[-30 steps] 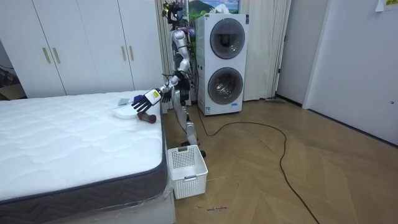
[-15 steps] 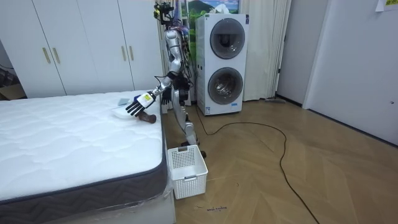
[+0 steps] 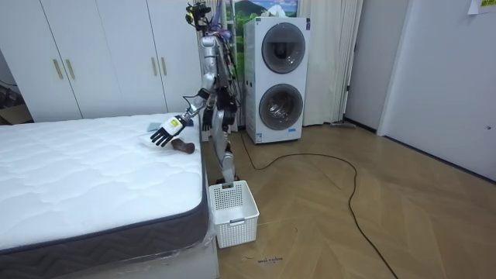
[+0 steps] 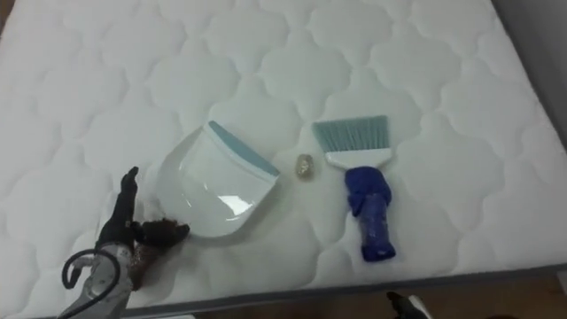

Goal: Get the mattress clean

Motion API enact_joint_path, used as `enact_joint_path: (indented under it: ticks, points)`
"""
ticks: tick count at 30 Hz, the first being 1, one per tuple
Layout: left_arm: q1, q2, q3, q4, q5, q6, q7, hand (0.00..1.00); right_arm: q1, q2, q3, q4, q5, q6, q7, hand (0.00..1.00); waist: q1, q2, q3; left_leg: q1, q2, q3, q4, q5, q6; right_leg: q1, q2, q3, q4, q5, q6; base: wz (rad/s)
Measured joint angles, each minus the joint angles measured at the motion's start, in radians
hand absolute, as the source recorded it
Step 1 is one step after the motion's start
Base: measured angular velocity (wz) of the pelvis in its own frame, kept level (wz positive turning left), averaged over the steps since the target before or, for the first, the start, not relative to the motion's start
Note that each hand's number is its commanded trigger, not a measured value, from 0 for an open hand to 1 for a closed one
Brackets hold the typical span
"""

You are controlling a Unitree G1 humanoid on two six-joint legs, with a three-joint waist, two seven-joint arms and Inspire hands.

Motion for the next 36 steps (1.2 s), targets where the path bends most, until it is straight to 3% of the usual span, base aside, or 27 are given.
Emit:
enact_joint_path:
  ticks: [6, 10, 21, 36]
  points:
    - [-0.009, 0.000, -0.001, 0.019, -0.004, 0.005, -0.002, 0.00, -0.030, -0.002, 0.030, 0.000, 0.066, 0.005, -0.001, 0.00, -0.006, 0.010, 0.0059, -0.069, 0.005, 0.000, 0.073, -0.019, 0.006, -0.062, -0.004, -0.002, 0.062, -0.012, 0.002, 0.01]
    - [-0.016, -0.001, 0.000, 0.043, -0.008, 0.034, -0.020, 0.00, -0.054, -0.001, 0.031, 0.000, 0.068, 0.021, -0.002, 0.00, -0.018, 0.014, 0.0081, -0.122, -0.001, -0.004, 0.117, -0.022, 0.009, -0.125, -0.015, 0.000, 0.127, -0.031, 0.001, 0.03]
    - [-0.036, -0.006, -0.008, 0.102, -0.023, 0.041, -0.038, 0.00, -0.082, -0.004, 0.036, -0.009, 0.083, 0.022, -0.014, 0.00, -0.018, 0.017, 0.0126, -0.170, -0.008, 0.013, 0.169, -0.042, 0.003, -0.213, -0.036, 0.016, 0.251, -0.089, -0.011, 0.00]
    - [-0.051, -0.005, -0.017, 0.119, -0.026, 0.042, -0.015, 0.00, -0.098, -0.002, 0.091, -0.011, 0.086, 0.020, -0.038, 0.00, -0.019, 0.011, 0.0167, -0.186, -0.006, 0.013, 0.183, -0.048, -0.002, -0.233, -0.037, 0.016, 0.271, -0.103, -0.016, 0.00]
